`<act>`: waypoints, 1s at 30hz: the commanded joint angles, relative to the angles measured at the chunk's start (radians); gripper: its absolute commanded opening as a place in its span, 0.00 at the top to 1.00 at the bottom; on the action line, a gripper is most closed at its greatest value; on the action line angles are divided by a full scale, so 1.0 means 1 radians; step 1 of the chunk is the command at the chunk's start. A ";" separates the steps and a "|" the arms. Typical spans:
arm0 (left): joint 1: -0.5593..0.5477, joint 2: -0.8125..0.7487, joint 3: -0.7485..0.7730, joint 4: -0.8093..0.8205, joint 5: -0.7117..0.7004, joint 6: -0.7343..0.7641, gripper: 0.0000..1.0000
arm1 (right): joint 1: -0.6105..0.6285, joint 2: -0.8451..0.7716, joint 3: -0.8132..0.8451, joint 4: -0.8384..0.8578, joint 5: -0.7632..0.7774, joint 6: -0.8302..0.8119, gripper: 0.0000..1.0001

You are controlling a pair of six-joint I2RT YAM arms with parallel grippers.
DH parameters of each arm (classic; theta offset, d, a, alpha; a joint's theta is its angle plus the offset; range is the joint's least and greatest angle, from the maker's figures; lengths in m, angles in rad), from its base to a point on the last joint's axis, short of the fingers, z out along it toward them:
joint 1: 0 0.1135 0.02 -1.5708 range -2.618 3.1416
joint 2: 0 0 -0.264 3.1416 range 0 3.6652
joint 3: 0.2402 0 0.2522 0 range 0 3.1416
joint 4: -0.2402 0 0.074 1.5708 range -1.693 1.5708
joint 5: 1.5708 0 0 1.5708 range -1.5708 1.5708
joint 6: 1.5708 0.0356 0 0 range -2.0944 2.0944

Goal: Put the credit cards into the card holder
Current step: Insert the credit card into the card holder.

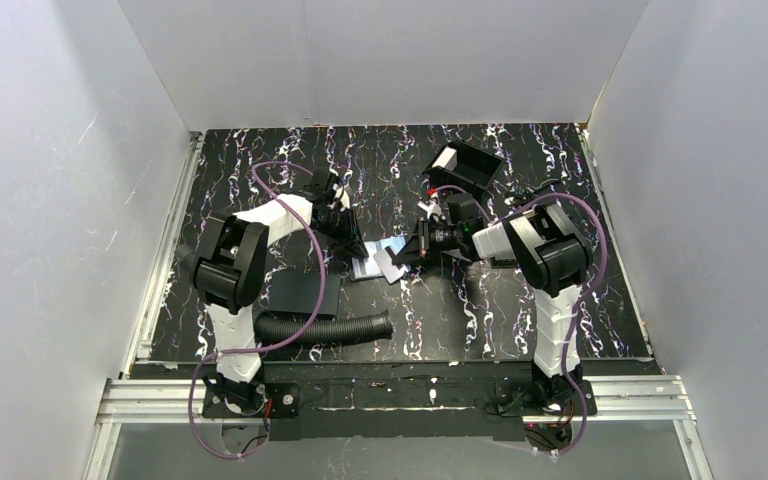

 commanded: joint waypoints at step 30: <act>0.005 0.064 -0.068 -0.084 -0.135 0.052 0.84 | -0.002 -0.004 0.048 -0.100 0.082 -0.038 0.99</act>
